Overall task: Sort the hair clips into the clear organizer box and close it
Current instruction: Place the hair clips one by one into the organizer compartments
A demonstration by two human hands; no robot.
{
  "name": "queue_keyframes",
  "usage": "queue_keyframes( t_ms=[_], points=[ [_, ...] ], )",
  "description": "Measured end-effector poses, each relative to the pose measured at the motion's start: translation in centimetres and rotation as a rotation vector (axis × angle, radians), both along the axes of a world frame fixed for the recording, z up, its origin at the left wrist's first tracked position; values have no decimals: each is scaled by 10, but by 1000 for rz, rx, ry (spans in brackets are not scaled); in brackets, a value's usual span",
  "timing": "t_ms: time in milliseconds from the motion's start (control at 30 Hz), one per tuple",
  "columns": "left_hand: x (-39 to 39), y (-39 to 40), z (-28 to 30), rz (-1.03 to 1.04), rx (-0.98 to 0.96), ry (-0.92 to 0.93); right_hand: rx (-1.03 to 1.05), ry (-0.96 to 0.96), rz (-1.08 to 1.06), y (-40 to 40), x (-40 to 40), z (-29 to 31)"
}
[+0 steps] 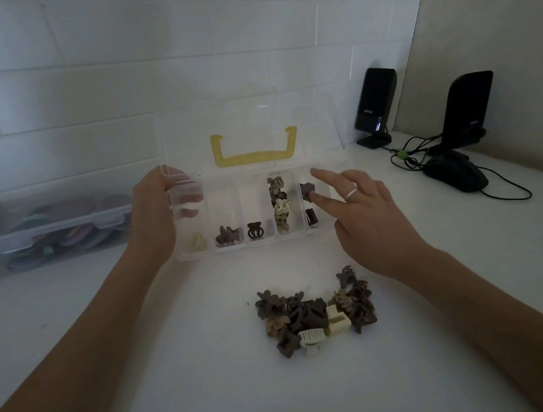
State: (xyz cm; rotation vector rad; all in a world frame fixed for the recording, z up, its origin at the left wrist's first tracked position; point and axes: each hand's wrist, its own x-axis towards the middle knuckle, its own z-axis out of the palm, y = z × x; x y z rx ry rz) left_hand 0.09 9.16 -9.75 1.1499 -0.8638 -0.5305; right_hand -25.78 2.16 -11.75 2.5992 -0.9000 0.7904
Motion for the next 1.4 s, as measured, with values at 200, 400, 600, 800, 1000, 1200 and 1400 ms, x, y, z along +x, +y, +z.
queue_keyframes(
  t_ms=[200, 400, 600, 800, 1000, 1200, 1400],
  points=[
    [1, 0, -1, -5, -8, -29, -19, 39, 7, 0, -1, -3],
    [0, 0, -1, 12, -10, -42, -55, 62, 6, 2, 2, 0],
    [-1, -1, 0, 26, 17, -5, -43, -239, 172, 11, 1, 12],
    [-1, 0, 1, 11, 24, 4, -14, -211, 371, 31, 6, 18],
    [0, 0, 0, 28, 25, 4, 229, -152, 299, 29, -3, 26],
    [0, -1, 2, 34, 37, 10, 672, 162, 472, 55, 21, 24],
    [-1, 0, 1, 41, 35, 5, 639, 337, 390, 62, 27, 19]
  ],
)
